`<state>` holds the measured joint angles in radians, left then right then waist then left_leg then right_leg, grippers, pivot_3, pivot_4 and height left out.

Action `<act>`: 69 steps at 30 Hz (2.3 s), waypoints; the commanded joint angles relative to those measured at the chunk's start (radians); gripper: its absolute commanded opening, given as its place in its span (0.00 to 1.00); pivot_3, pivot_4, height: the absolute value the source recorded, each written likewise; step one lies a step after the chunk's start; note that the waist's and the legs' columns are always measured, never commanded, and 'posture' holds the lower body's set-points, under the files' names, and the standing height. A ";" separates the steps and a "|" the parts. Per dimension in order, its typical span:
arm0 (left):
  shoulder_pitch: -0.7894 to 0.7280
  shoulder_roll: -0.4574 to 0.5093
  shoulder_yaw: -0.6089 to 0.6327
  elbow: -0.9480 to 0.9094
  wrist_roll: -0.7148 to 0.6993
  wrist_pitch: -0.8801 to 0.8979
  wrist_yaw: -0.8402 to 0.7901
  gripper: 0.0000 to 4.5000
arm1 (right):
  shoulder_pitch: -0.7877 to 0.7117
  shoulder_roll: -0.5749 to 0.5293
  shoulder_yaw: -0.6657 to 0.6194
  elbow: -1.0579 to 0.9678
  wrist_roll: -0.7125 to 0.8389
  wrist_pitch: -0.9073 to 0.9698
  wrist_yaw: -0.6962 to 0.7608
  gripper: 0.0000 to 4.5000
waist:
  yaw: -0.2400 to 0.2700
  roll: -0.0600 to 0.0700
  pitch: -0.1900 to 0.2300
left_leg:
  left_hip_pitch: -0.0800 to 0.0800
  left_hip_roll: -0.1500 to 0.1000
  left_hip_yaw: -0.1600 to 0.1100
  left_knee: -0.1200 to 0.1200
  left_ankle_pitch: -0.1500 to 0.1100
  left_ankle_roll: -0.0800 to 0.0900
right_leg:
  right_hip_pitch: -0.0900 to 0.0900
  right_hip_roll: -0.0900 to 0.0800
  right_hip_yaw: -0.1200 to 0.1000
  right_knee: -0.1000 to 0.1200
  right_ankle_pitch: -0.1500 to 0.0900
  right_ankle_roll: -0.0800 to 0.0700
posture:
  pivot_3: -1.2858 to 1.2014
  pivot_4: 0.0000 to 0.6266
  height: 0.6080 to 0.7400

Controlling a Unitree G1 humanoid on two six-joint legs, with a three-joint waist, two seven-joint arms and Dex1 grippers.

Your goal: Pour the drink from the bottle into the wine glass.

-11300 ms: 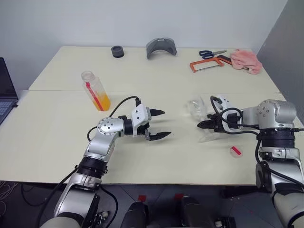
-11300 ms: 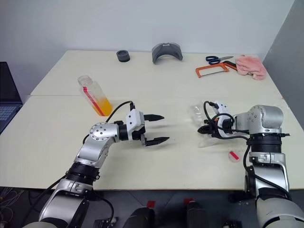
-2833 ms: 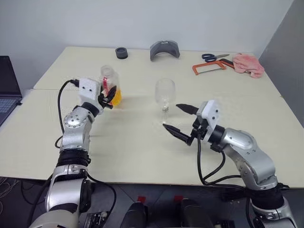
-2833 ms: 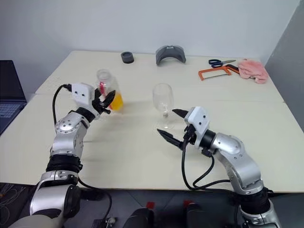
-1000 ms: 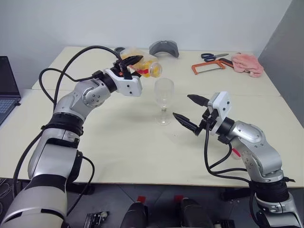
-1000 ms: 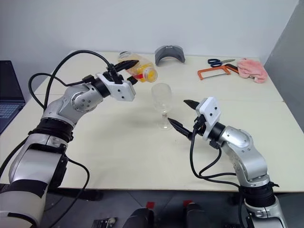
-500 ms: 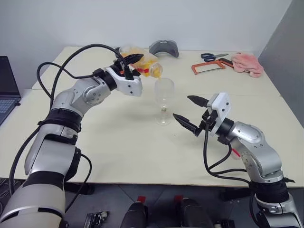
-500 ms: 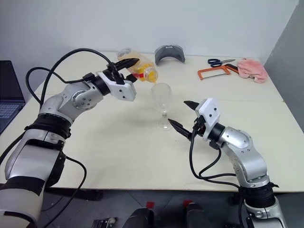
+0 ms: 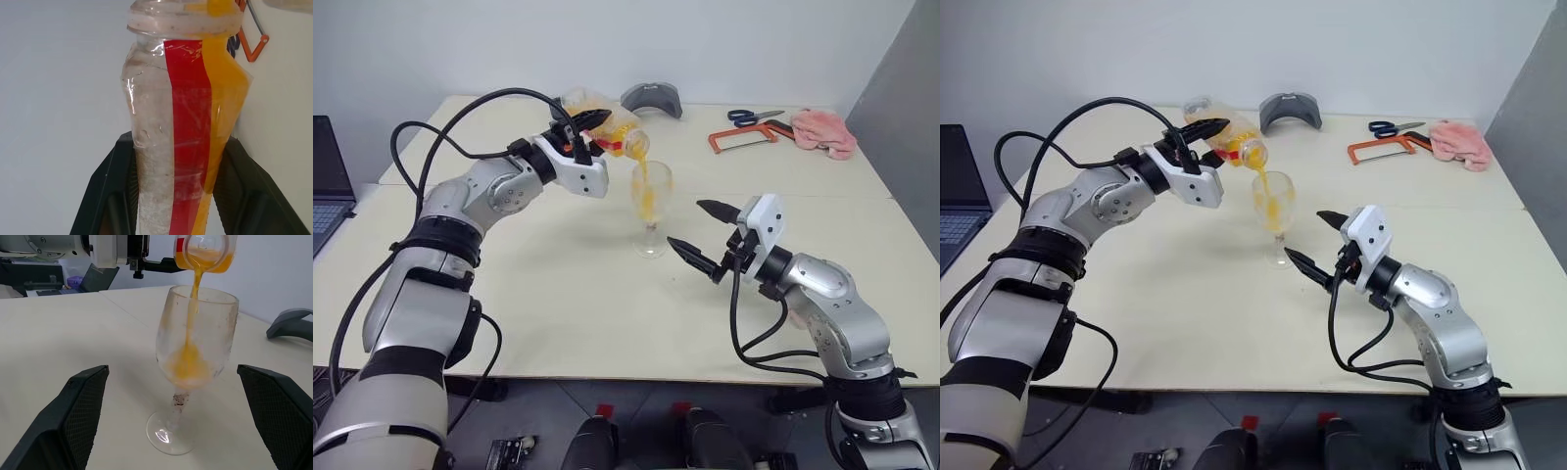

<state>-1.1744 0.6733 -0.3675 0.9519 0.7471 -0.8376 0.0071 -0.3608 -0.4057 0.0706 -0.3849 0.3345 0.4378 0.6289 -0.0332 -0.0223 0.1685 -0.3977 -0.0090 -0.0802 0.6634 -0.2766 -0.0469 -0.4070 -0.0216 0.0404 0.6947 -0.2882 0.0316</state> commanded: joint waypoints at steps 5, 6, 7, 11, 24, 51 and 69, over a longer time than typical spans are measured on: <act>-0.059 0.013 -0.002 -0.002 0.001 -0.010 0.027 0.37 | 0.003 0.011 -0.030 -0.028 0.023 -0.038 -0.002 1.00 | 0.000 0.000 0.000 | 0.000 0.000 0.000 0.000 0.000 0.000 | 0.000 0.000 0.000 0.000 0.000 0.000 | 0.52 0.24 1.00; -0.061 0.014 -0.002 -0.001 0.001 -0.010 0.027 0.37 | 0.004 0.014 -0.034 -0.026 0.024 -0.043 -0.002 1.00 | 0.000 0.000 0.000 | 0.000 0.000 0.000 0.000 0.000 0.000 | 0.000 0.000 0.000 0.000 0.000 0.000 | 0.52 0.24 1.00; -0.063 0.014 -0.002 0.000 0.001 -0.010 0.027 0.37 | 0.004 0.018 -0.040 -0.025 0.027 -0.050 -0.002 1.00 | 0.000 0.000 0.000 | 0.000 0.000 0.000 0.000 0.000 0.000 | 0.000 0.000 0.000 0.000 0.000 0.000 | 0.52 0.24 1.00; -0.069 0.014 -0.007 0.003 0.002 -0.009 0.031 0.37 | 0.004 0.031 -0.067 -0.022 0.053 -0.063 -0.001 1.00 | 0.000 0.000 0.000 | 0.000 0.000 0.000 0.000 0.000 0.000 | 0.000 0.000 0.000 0.001 0.000 0.000 | 0.52 0.24 1.00; -0.089 0.017 -0.024 0.029 0.018 -0.017 0.051 0.37 | 0.023 0.011 -0.054 -0.015 0.042 -0.073 0.006 1.00 | 0.000 0.000 0.000 | 0.000 0.000 0.000 0.000 0.000 0.000 | 0.000 0.000 0.000 0.001 0.000 0.000 | 0.52 0.24 1.00; -0.131 0.018 -0.061 0.079 0.054 -0.017 0.099 0.37 | 0.033 0.008 -0.031 -0.022 0.033 -0.069 0.001 1.00 | 0.000 0.000 0.000 | 0.000 0.000 0.000 0.001 0.000 0.000 | 0.000 0.000 0.000 0.001 0.000 0.000 | 0.52 0.24 1.00; -0.144 0.010 -0.074 0.097 0.047 -0.015 0.105 0.37 | 0.040 0.009 -0.022 -0.030 0.034 -0.060 -0.002 1.00 | 0.000 0.000 0.000 | 0.000 0.000 0.000 0.001 0.000 0.000 | 0.000 0.000 0.000 0.002 0.000 0.000 | 0.52 0.24 1.00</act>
<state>-1.2752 0.6794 -0.4505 1.0580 0.8067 -0.8554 0.0983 -0.3211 -0.3923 0.0592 -0.3842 0.3629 0.3878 0.6299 -0.0333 -0.0223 0.1685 -0.3976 -0.0095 -0.0799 0.6642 -0.2765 -0.0471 -0.4074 -0.0216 0.0405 0.6963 -0.2882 0.0316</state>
